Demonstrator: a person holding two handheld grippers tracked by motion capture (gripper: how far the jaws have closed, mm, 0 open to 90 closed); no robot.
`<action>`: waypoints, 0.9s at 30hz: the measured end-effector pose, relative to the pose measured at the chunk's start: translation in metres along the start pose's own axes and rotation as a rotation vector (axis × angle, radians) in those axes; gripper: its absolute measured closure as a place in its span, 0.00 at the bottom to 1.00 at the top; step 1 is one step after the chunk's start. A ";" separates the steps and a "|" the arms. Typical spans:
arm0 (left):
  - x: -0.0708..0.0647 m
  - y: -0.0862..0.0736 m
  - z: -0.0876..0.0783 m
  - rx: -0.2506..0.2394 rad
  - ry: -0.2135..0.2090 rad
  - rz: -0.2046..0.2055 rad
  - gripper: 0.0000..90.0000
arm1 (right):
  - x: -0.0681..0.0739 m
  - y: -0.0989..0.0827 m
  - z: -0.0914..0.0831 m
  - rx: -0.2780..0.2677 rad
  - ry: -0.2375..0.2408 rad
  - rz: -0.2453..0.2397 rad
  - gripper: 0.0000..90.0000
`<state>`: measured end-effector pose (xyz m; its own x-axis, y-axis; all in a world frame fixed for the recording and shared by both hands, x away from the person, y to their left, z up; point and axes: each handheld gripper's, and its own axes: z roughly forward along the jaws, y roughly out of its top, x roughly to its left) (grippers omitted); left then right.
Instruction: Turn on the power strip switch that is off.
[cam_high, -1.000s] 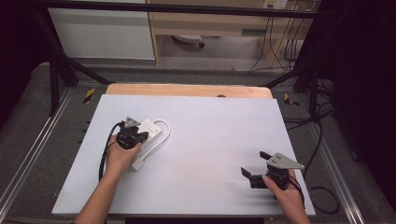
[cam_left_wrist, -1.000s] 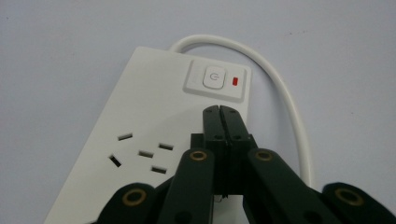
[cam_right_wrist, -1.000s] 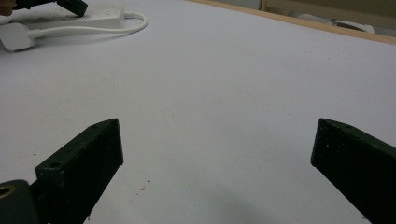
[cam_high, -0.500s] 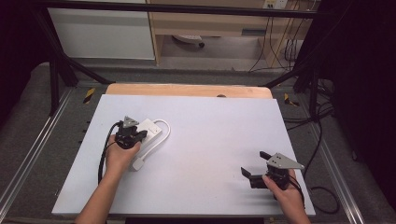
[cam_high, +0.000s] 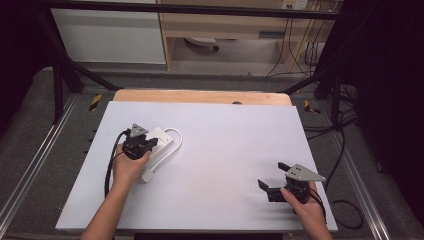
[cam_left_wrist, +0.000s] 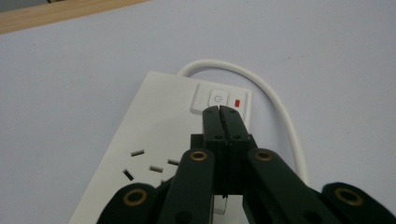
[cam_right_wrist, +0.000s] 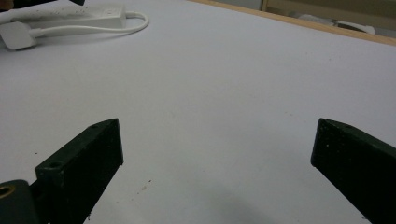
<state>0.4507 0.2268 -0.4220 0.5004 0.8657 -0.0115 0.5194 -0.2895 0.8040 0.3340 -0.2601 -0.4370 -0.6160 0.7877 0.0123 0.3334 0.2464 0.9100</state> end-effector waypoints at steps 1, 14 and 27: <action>0.000 0.000 -0.001 -0.003 0.003 0.002 1.00 | 0.000 0.000 0.000 0.002 0.000 -0.001 0.03; -0.005 0.002 -0.005 -0.035 -0.031 0.003 1.00 | 0.000 0.001 0.000 -0.006 -0.002 0.003 0.03; -0.010 0.006 -0.019 -0.090 -0.038 -0.004 0.85 | -0.001 -0.001 0.001 0.006 -0.009 0.011 0.03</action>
<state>0.4355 0.2244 -0.4053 0.5252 0.8502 -0.0363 0.4578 -0.2464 0.8542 0.3349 -0.2609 -0.4379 -0.6058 0.7954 0.0181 0.3441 0.2414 0.9074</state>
